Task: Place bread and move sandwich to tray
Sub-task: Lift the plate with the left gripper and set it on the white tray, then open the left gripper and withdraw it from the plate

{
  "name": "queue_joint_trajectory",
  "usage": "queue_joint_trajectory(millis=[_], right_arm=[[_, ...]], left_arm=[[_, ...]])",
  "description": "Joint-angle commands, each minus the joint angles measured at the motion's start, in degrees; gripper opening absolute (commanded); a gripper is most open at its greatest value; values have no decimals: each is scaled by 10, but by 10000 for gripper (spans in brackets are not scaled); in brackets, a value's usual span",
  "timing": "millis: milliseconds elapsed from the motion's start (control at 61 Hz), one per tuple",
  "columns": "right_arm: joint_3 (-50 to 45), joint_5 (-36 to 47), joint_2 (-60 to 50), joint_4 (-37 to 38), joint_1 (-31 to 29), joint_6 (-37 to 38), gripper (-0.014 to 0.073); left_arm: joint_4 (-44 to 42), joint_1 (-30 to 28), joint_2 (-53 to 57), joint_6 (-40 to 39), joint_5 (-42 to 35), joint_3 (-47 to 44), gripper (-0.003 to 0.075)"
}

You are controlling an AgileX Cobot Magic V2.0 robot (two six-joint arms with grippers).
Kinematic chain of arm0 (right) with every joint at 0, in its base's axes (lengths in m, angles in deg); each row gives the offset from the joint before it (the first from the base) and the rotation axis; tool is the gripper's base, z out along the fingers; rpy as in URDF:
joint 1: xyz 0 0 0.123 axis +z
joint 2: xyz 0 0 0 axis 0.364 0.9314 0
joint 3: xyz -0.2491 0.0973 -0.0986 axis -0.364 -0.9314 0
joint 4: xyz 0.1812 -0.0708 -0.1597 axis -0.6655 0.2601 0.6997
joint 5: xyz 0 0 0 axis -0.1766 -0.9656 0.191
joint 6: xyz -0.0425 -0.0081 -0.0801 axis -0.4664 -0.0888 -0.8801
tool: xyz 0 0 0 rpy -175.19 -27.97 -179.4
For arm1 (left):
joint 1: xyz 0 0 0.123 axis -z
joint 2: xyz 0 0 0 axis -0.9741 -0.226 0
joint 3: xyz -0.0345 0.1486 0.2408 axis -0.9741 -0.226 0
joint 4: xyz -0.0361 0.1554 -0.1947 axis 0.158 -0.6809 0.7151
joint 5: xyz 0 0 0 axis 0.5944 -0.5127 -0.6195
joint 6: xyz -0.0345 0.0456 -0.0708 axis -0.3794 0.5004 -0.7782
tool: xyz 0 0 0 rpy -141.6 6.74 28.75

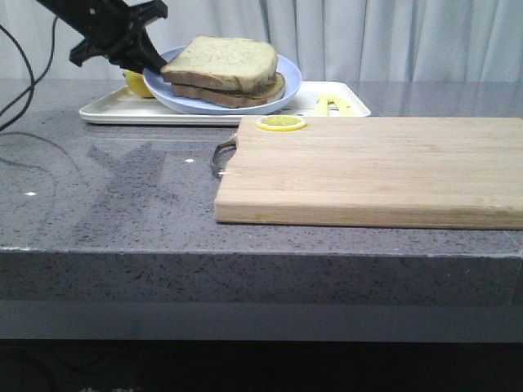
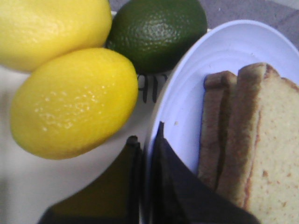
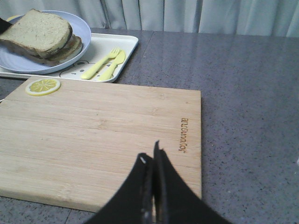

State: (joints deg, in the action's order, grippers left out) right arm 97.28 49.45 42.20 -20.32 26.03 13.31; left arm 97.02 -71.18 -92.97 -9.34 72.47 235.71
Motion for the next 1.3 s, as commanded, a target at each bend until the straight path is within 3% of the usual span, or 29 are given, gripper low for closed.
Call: queue_joint_trajectory(millis=[0, 312, 607, 853, 984, 1066, 1148, 1280], right_arm=[[14, 49, 4, 5, -2, 0, -70], [14, 51, 4, 5, -2, 0, -70], [14, 52, 4, 5, -2, 0, -70], [13, 51, 4, 5, -2, 0, -70], [10, 52, 4, 5, -2, 0, -70], [10, 53, 4, 5, -2, 0, -70], [10, 54, 4, 5, -2, 0, -70], [10, 53, 4, 5, -2, 0, -70]], left_arm=[[52, 7, 47, -10, -24, 27, -18], [29, 7, 47, -10, -2, 27, 9], [29, 7, 47, -10, 3, 27, 293], [29, -2, 49, -10, 10, 58, 434], [29, -11, 49, -10, 41, 129, 403], [29, -12, 49, -10, 64, 175, 332], [29, -12, 49, -10, 78, 214, 221], [29, -12, 49, -10, 109, 274, -19]])
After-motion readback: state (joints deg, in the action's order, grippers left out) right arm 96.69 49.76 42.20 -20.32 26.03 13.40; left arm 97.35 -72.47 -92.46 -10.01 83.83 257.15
